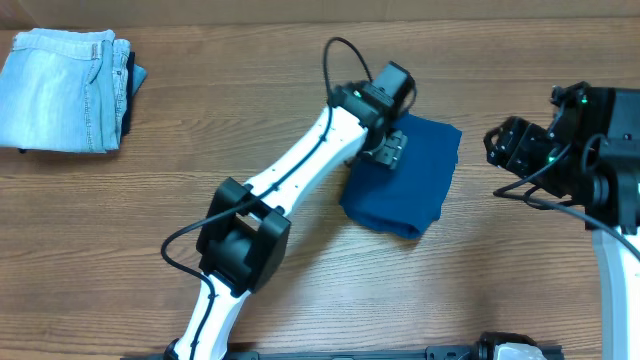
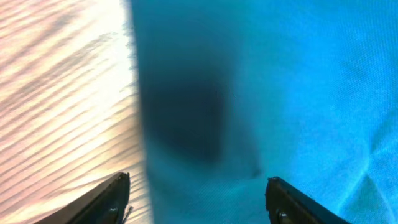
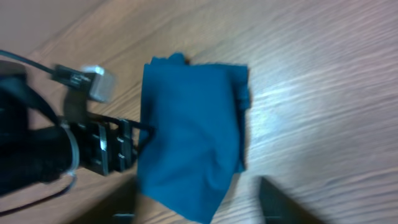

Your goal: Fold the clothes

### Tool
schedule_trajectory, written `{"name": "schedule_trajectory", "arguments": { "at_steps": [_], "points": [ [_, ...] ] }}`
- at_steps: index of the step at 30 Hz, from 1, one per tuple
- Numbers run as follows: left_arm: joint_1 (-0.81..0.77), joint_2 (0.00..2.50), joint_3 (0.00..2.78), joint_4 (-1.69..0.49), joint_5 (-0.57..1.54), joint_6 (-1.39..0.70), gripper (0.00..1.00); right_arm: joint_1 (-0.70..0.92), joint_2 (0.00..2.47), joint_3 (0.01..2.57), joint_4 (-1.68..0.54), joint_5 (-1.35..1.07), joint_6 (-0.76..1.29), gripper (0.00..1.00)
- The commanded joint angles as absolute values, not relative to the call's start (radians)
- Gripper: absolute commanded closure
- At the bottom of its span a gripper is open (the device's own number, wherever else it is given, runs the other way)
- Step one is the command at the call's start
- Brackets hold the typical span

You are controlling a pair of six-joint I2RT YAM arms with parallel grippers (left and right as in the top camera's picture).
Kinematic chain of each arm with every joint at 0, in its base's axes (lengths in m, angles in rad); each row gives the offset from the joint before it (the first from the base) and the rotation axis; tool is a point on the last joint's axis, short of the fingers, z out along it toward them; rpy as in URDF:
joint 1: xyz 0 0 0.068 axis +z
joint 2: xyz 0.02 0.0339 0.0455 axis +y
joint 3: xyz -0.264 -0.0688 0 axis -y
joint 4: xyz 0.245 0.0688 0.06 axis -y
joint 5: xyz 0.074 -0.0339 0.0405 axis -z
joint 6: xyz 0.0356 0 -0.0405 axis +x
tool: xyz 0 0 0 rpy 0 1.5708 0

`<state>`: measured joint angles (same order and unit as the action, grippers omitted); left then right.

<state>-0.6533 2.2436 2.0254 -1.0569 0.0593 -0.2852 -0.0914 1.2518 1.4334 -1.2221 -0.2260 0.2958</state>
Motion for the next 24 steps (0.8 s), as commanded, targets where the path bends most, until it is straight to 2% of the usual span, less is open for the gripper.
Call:
{"name": "schedule_trajectory", "arguments": {
  "at_steps": [1,9,17,22,24],
  "points": [
    [-0.564,2.189,2.173,-1.116,0.067,-0.282,0.28,-0.096,1.3,1.43,-1.224,-0.388,0.274,0.93],
    [-0.511,2.112,2.437,-1.24,0.028,-0.247,0.22,-0.014,1.451,1.373,-1.272,-0.553,0.105,0.96],
    [-0.517,2.083,2.479,-1.29,0.015,-0.246,0.2,0.135,1.6,1.334,-1.235,-0.49,0.075,0.95],
    [-0.516,2.083,2.479,-1.332,-0.012,-0.246,0.2,0.138,1.704,1.332,-1.272,-0.411,0.076,0.83],
    [-0.516,2.083,2.479,-1.338,-0.032,-0.246,0.19,0.138,1.744,1.33,-1.286,-0.407,0.076,0.82]
  ]
}}
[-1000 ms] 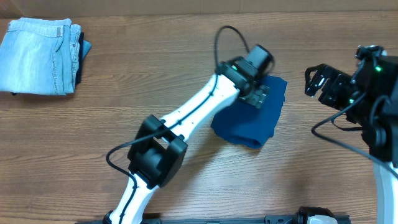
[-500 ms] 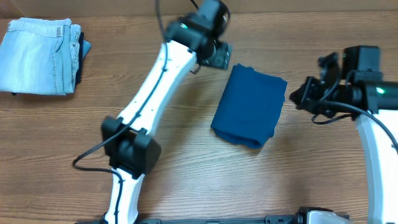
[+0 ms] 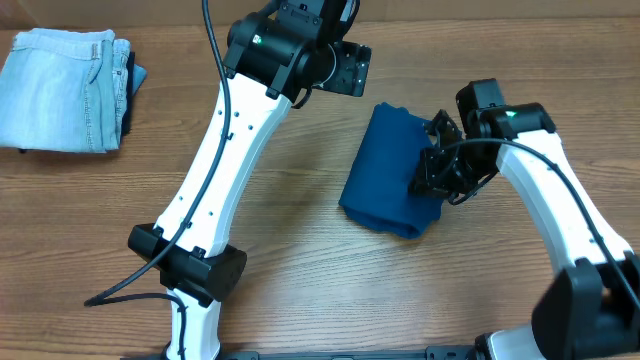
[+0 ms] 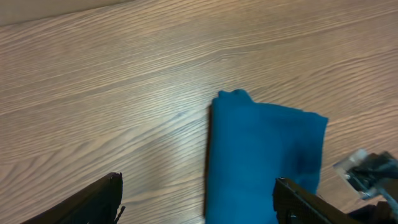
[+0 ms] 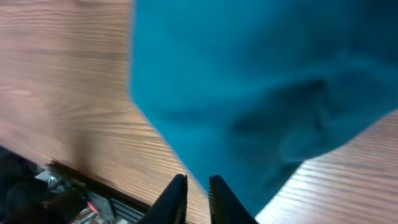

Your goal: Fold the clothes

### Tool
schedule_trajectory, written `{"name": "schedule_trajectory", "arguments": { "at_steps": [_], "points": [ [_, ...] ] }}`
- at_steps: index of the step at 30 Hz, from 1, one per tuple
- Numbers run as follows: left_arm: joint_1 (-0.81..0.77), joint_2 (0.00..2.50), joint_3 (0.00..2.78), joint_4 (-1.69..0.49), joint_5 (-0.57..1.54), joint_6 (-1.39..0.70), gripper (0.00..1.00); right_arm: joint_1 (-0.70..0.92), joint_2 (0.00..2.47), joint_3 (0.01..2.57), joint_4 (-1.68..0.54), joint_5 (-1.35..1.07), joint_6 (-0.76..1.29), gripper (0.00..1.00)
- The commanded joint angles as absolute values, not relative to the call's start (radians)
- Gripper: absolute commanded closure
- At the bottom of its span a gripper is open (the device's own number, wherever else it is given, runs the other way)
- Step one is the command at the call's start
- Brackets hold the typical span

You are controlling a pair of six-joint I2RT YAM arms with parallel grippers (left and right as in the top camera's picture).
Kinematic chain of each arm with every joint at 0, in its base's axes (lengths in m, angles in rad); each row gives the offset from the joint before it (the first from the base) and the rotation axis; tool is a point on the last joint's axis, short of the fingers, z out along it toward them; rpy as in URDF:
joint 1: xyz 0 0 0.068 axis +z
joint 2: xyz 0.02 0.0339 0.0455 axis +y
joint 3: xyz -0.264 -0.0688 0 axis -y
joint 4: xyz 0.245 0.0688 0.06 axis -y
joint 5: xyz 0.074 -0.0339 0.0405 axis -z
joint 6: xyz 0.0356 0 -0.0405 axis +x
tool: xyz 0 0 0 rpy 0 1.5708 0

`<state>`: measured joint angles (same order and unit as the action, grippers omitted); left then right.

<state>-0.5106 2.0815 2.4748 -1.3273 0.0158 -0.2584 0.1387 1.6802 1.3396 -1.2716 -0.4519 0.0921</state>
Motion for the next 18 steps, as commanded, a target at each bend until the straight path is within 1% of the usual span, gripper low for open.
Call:
{"name": "schedule_trajectory", "arguments": {
  "at_steps": [1,3,6,10,12,15,18],
  "points": [
    [-0.516,2.083,2.479,-1.338,-0.043,-0.246,0.18,0.138,1.774,1.328,-1.294,-0.408,0.076,0.82],
    [-0.516,2.083,2.479,-1.335,-0.053,-0.247,0.17,0.139,1.816,1.328,-1.302,-0.406,0.072,0.82],
    [-0.516,2.083,2.479,-1.336,-0.059,-0.247,0.17,0.139,1.877,1.323,-1.304,-0.339,0.078,0.85],
    [-0.515,2.083,2.479,-1.352,-0.06,-0.246,0.16,0.114,1.922,1.316,-1.3,-0.074,0.2,0.92],
    [-0.516,2.083,2.479,-1.359,-0.06,-0.246,0.16,0.093,1.925,1.316,-1.286,0.052,0.271,0.94],
    [-0.516,2.083,2.479,-1.361,-0.06,-0.246,0.16,0.069,1.924,1.317,-1.271,0.053,0.29,0.94],
    [-0.516,2.083,2.479,-1.361,-0.06,-0.246,0.16,0.061,1.914,1.319,-1.261,-0.018,0.258,0.93]
  ]
}}
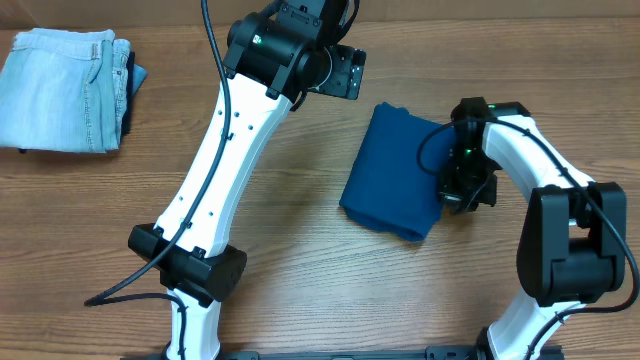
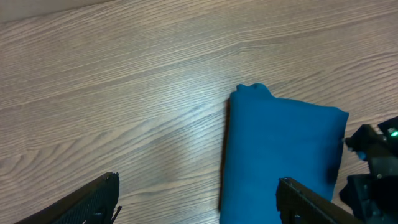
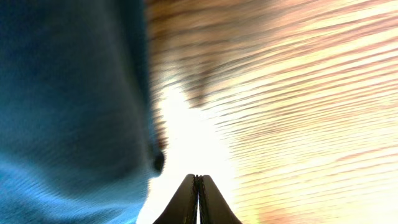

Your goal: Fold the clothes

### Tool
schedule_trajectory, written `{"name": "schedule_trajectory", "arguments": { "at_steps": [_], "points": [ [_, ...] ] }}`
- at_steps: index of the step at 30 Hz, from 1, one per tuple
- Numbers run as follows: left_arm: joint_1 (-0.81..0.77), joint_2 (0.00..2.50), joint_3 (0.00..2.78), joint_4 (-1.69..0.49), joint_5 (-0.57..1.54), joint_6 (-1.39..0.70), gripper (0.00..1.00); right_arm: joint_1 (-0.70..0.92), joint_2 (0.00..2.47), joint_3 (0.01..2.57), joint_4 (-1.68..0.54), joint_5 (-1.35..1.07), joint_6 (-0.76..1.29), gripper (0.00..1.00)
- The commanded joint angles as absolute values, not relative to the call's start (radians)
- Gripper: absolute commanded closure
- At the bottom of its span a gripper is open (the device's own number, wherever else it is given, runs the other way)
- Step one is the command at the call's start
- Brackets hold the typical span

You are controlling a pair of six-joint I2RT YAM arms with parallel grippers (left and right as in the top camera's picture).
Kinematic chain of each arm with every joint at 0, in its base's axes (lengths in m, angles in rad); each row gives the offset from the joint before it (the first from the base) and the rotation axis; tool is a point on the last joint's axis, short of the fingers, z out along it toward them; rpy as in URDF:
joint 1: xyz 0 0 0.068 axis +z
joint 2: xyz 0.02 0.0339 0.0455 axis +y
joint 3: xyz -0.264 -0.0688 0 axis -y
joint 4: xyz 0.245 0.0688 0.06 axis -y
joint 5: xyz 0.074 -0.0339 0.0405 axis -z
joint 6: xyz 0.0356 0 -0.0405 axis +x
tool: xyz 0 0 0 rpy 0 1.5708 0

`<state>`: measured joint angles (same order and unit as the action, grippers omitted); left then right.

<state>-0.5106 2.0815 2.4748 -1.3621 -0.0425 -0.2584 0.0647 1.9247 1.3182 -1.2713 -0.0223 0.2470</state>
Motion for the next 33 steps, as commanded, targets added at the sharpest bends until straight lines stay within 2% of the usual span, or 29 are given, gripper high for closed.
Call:
{"name": "schedule_trajectory", "arguments": {
  "at_steps": [1,6,11,17,22,27,33],
  "points": [
    [-0.515,2.083,2.479,-1.362,-0.06,-0.246,0.16,0.063,1.901,1.324,-1.262,-0.071,0.216,0.92],
    [-0.516,2.083,2.479,-1.364,-0.06,-0.246,0.15,0.072,1.837,1.37,-1.23,-0.221,0.156,0.92],
    [-0.516,2.083,2.479,-1.366,-0.059,-0.245,0.14,0.072,1.807,1.385,-1.056,-0.31,0.156,0.96],
    [-0.517,2.058,2.481,-1.393,-0.056,-0.213,0.18,0.072,1.809,1.36,-0.776,-0.308,0.156,0.96],
    [-0.517,1.963,2.484,-1.386,-0.056,-0.204,0.18,0.072,1.817,1.345,-0.691,-0.2,0.157,0.96],
    [-0.517,1.829,2.484,-1.363,-0.059,-0.204,0.09,0.07,1.869,1.345,-0.705,-0.089,0.156,0.96],
    [-0.517,1.691,2.484,-1.367,-0.064,-0.201,0.0,0.07,1.956,1.345,-0.728,-0.09,0.182,0.96]
  ]
}}
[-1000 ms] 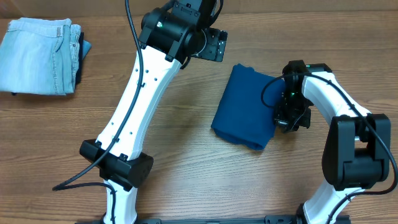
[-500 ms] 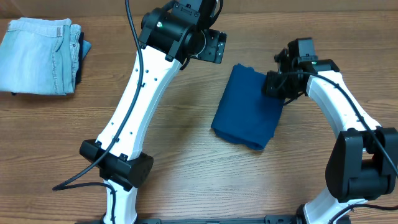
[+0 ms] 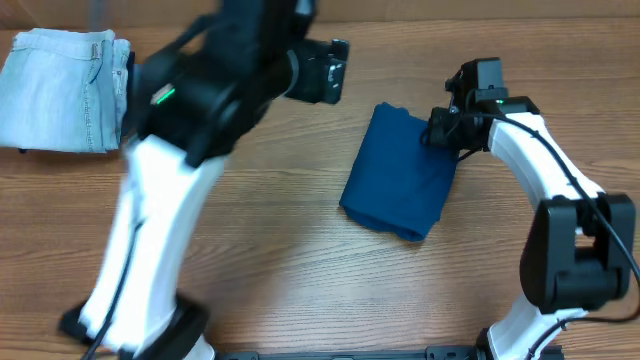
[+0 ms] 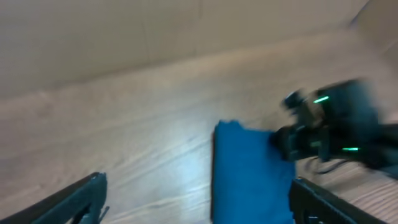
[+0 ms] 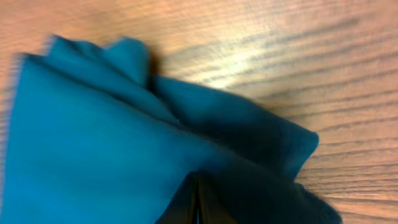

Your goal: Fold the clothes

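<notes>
A folded dark blue cloth (image 3: 397, 186) lies on the wooden table (image 3: 270, 280), right of centre. My right gripper (image 3: 441, 133) is shut, fingers pressed together, and rests on the cloth's far right corner. The right wrist view shows its tip (image 5: 196, 179) over the rumpled blue fabric (image 5: 93, 137). My left gripper (image 3: 336, 70) is open and empty, raised over the table behind and left of the cloth. The left wrist view has the cloth (image 4: 249, 171) between its spread fingers (image 4: 84, 198), far below, with my right arm (image 4: 329, 124) beside it.
A folded pile of light blue jeans (image 3: 65, 88) sits at the table's far left corner. My left arm (image 3: 170, 190) is blurred and crosses the left half of the table. A tan wall (image 4: 155, 31) rises behind the table.
My right gripper, still shut, has gone from the middle of the cloth's right edge to its far right corner. My left arm has shifted and is now blurred, its camera looking further out.
First my open left gripper was down on the cloth's far left edge and my right arm stood off to the right. Then the left was raised away and the right, nearly shut, was at the cloth's near right edge. It then shut beside that edge, and is now at the far corner.
</notes>
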### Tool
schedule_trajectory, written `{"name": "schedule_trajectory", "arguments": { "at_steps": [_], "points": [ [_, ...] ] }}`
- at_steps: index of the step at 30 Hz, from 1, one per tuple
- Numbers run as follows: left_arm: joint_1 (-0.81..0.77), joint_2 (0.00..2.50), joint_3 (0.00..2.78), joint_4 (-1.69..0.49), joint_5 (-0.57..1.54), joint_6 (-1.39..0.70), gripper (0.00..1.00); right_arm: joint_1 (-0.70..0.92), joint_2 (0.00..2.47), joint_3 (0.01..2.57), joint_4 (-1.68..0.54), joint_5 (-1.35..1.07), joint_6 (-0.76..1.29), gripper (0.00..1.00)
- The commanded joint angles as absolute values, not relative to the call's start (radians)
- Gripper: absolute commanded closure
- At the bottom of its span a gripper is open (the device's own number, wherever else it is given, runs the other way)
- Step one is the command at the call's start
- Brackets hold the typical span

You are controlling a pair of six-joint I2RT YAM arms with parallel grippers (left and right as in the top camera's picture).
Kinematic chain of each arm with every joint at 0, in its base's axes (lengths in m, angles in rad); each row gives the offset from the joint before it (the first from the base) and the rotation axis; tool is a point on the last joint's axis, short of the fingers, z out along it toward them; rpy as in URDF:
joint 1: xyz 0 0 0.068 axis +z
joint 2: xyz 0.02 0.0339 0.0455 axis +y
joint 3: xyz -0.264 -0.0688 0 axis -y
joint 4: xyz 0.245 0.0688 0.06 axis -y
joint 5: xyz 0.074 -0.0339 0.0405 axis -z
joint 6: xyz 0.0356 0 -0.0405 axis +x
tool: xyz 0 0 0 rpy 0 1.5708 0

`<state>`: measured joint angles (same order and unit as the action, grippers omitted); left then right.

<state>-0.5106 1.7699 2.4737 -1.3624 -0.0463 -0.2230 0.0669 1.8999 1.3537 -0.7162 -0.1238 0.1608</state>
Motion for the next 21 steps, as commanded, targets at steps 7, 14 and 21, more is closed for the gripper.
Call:
{"name": "schedule_trajectory", "arguments": {
  "at_steps": [7,14,21],
  "points": [
    [-0.517,1.638,2.484,-1.458,-0.116,-0.202,0.0,0.063,1.989,1.35,-0.756,-0.084,0.184,0.96],
    [-0.517,1.642,2.483,-1.483,-0.144,-0.201,0.0,0.057,1.825,1.441,-0.925,-0.083,0.18,0.85],
    [-0.517,1.642,2.483,-1.451,-0.168,-0.201,0.0,0.059,1.632,1.458,-1.13,-0.225,0.186,0.82]
  ]
}}
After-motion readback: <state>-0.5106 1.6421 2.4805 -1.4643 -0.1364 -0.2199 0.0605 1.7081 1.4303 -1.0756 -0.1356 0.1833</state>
